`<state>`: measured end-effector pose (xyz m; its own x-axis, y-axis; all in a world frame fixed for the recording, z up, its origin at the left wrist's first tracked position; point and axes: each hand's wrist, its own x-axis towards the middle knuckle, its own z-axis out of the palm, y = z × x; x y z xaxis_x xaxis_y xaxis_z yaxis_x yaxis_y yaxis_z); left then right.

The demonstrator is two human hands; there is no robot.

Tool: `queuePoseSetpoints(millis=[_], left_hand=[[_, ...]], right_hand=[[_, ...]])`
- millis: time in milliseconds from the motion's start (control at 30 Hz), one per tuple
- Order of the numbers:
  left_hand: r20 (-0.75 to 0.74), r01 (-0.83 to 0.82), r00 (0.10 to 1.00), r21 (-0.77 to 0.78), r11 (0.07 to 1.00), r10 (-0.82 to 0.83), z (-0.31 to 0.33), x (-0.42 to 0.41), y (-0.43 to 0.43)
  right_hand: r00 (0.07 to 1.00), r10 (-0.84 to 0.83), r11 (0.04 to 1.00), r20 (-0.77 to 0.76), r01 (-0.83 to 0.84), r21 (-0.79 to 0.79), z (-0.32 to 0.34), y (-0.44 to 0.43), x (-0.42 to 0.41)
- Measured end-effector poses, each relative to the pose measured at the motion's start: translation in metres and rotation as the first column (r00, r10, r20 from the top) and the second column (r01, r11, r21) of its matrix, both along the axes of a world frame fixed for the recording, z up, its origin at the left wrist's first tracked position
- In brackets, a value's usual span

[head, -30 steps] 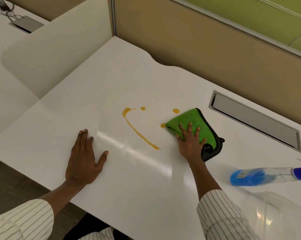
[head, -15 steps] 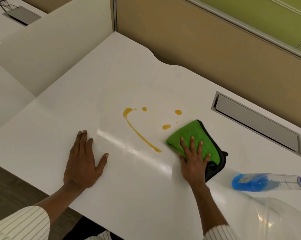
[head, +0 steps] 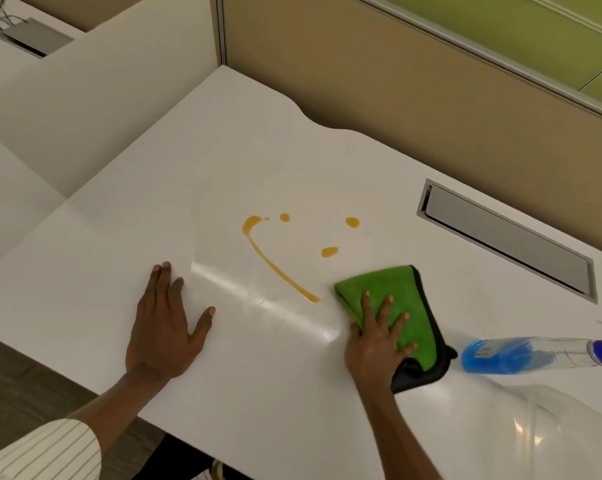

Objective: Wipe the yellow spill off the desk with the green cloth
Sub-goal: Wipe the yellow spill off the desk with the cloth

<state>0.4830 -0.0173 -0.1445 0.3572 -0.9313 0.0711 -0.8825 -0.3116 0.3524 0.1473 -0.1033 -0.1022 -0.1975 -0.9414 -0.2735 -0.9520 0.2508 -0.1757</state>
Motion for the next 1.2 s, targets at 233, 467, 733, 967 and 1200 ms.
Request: queuePoseSetpoints(millis=[233, 467, 733, 967, 1200], left_hand=[[0.008, 0.009, 1.0, 0.014, 1.0, -0.01, 0.002, -0.001, 0.0], [0.006, 0.004, 1.0, 0.023, 1.0, -0.004, 0.007, -0.003, 0.001], [0.017, 0.005, 1.0, 0.03, 1.0, -0.005, 0.009, -0.005, 0.0], [0.008, -0.006, 1.0, 0.026, 1.0, 0.005, 0.014, -0.006, 0.001], [0.017, -0.001, 1.0, 0.023, 1.0, 0.001, 0.011, -0.005, 0.001]], right_hand=[[0.97, 0.231, 0.973, 0.074, -0.228, -0.043, -0.003, 0.007, -0.006], [0.998, -0.036, 0.999, 0.043, 0.037, -0.02, 0.005, -0.004, -0.045], [0.991, 0.116, 0.993, 0.069, -0.114, -0.03, -0.005, 0.057, 0.005], [0.969, 0.195, 0.98, 0.149, -0.188, -0.058, 0.0, -0.067, -0.008], [0.992, -0.014, 1.0, 0.126, 0.015, -0.008, -0.001, -0.122, 0.005]])
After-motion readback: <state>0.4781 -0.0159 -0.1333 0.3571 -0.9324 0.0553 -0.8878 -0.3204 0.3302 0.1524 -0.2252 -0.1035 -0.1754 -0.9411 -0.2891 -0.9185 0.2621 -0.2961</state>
